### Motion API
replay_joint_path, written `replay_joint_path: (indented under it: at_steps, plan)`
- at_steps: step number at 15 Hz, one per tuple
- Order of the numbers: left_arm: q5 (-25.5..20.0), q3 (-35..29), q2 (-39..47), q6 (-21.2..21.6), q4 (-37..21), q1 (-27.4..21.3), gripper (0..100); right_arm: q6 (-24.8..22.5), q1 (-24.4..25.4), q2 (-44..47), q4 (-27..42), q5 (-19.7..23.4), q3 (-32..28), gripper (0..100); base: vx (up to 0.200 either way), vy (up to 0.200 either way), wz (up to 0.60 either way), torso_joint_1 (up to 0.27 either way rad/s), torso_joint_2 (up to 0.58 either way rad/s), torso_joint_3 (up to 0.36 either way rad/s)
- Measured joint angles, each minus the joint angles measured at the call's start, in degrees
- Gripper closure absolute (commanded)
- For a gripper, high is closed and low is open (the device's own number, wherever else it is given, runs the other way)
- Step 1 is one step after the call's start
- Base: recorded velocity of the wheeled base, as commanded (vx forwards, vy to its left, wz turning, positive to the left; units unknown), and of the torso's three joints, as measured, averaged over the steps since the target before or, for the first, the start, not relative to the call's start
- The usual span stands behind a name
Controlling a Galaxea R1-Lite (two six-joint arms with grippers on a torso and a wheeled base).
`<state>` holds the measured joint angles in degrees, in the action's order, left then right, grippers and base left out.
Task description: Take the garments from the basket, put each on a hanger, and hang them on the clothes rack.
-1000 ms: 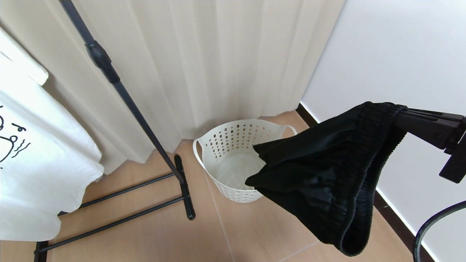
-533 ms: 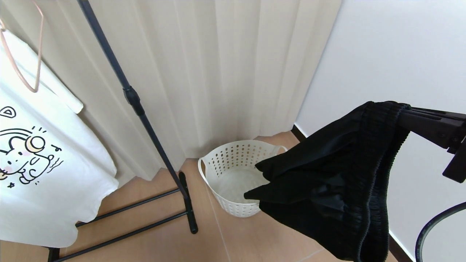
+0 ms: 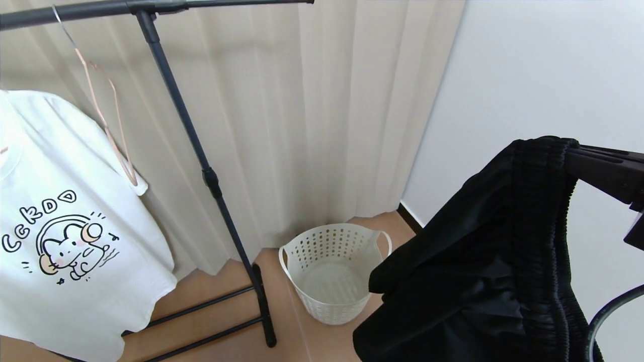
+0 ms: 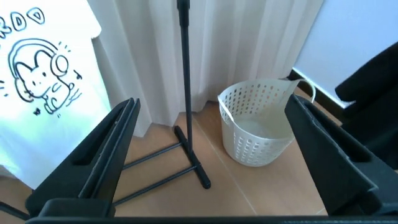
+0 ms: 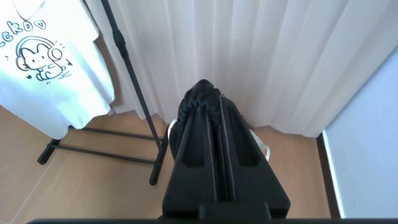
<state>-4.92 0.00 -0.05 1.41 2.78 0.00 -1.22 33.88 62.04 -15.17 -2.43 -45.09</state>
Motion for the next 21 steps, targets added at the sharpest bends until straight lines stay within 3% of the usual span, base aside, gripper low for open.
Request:
replay_joint_path:
  at_steps: [9, 21]
  plan:
    - [0.1, 0.0, 0.0, 0.0, 0.0, 0.0, 0, -1.4, 0.0, -0.3, 0.0, 0.0, 0.6, 100, 0.000, 0.000, 0.00, 0.217, -0.56, -0.208]
    - [0.1, 0.0, 0.0, 0.0, 0.0, 0.0, 0, -1.4, 0.0, -0.3, 0.0, 0.0, 0.7, 100, 0.000, 0.000, 0.00, 0.167, -0.37, -0.214]
